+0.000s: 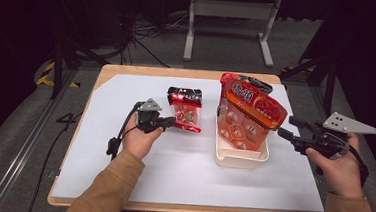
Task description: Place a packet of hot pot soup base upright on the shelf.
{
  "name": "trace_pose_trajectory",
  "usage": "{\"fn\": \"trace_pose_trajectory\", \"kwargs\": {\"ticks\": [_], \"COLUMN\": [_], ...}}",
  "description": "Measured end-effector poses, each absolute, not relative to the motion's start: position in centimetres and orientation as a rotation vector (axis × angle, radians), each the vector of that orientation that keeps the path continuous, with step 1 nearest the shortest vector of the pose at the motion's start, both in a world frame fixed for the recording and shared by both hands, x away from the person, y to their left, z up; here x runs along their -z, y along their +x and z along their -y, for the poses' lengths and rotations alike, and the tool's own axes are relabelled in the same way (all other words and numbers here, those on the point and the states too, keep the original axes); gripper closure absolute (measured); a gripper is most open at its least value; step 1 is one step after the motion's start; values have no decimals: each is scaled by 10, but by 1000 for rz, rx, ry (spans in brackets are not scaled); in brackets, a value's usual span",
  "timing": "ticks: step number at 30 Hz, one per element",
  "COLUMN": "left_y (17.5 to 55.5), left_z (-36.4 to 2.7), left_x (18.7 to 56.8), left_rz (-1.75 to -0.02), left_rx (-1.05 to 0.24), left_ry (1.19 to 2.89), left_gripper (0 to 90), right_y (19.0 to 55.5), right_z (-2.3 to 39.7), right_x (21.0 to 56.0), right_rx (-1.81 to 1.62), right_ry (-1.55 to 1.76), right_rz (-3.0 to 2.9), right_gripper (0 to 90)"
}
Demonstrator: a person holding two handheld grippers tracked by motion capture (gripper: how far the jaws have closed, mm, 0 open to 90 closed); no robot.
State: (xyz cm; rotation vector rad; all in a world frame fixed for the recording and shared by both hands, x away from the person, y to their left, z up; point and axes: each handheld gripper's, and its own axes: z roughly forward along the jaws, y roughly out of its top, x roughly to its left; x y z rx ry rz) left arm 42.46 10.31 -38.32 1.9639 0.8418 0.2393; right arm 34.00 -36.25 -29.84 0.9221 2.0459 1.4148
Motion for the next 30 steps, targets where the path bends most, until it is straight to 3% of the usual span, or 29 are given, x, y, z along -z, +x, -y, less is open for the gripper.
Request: {"fn": "trace_pose_trajectory", "kwargs": {"ticks": [11,22,30], "left_y": [390,367,352], "left_z": [-117,-122,-122], "left_x": [369,363,357], "left_rz": [-761,-710,-655], "left_rx": [-255,-244,-253], "left_ry": [1944,1905,1888], "left_gripper": [896,896,895], "right_y": [325,317,334], "right_z": [340,316,282], "right_x": [282,269,281], "right_rx": [-1445,-1484,-1506], "right_ry": [833,750,737], "right_rz": [-2071,-2077,-2182], "right_gripper": [462,415,437]}}
